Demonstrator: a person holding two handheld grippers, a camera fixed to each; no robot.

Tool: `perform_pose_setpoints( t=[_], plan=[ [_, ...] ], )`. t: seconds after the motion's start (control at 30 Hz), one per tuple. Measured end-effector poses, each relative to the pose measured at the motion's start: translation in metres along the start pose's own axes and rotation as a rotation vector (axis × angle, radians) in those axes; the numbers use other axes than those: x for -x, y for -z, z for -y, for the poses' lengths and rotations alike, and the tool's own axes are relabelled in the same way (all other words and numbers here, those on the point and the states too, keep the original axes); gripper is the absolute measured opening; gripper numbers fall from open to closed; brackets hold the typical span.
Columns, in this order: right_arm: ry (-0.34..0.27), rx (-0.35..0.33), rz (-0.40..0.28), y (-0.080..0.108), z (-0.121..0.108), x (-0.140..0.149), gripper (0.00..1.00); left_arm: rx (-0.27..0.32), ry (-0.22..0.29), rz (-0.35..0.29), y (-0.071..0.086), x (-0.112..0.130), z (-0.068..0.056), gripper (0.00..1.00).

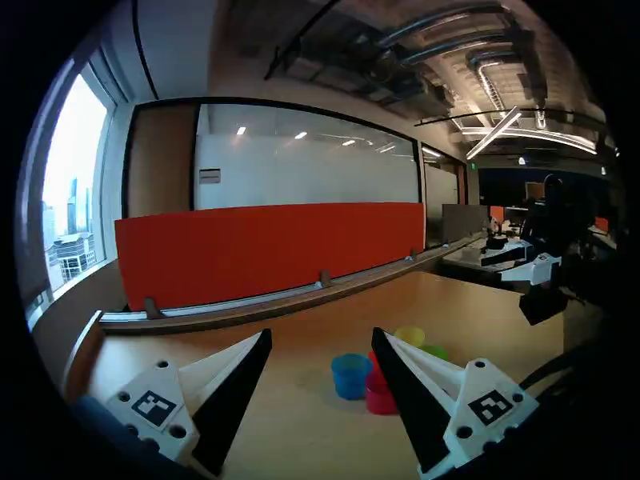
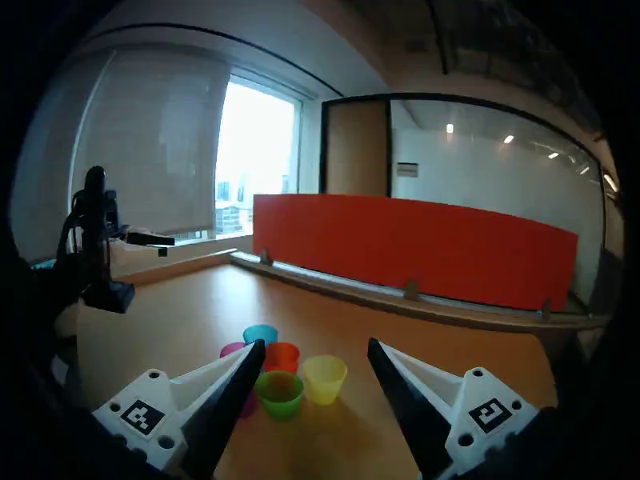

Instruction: Pour water

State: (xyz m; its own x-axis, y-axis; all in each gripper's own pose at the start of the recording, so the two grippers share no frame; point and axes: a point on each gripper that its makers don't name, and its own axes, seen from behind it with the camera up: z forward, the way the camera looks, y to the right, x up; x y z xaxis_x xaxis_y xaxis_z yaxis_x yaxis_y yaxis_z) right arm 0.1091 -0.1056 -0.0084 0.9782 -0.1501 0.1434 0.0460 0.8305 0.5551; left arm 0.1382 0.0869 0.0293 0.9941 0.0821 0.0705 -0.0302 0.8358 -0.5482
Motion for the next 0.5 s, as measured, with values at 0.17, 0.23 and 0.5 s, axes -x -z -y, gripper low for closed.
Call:
perform_pose_setpoints(
  t=[0.17,0.23,0.5],
  plan=[
    [0.033,-0.055,0.016,-0.002,0.01,-0.001,0.99,0.033,-0.012,0.008,-0.006,-0.004,-0.001,0.93],
    [0.041,-0.077,0.024,-0.003,0.013,-0.001,0.99,0.049,-0.012,0.016,-0.009,-0.003,-0.002,0.93],
    [0.059,-0.147,0.072,-0.006,0.022,0.005,0.99,0.103,-0.039,0.045,-0.018,0.0,-0.001,0.93]
  ],
)
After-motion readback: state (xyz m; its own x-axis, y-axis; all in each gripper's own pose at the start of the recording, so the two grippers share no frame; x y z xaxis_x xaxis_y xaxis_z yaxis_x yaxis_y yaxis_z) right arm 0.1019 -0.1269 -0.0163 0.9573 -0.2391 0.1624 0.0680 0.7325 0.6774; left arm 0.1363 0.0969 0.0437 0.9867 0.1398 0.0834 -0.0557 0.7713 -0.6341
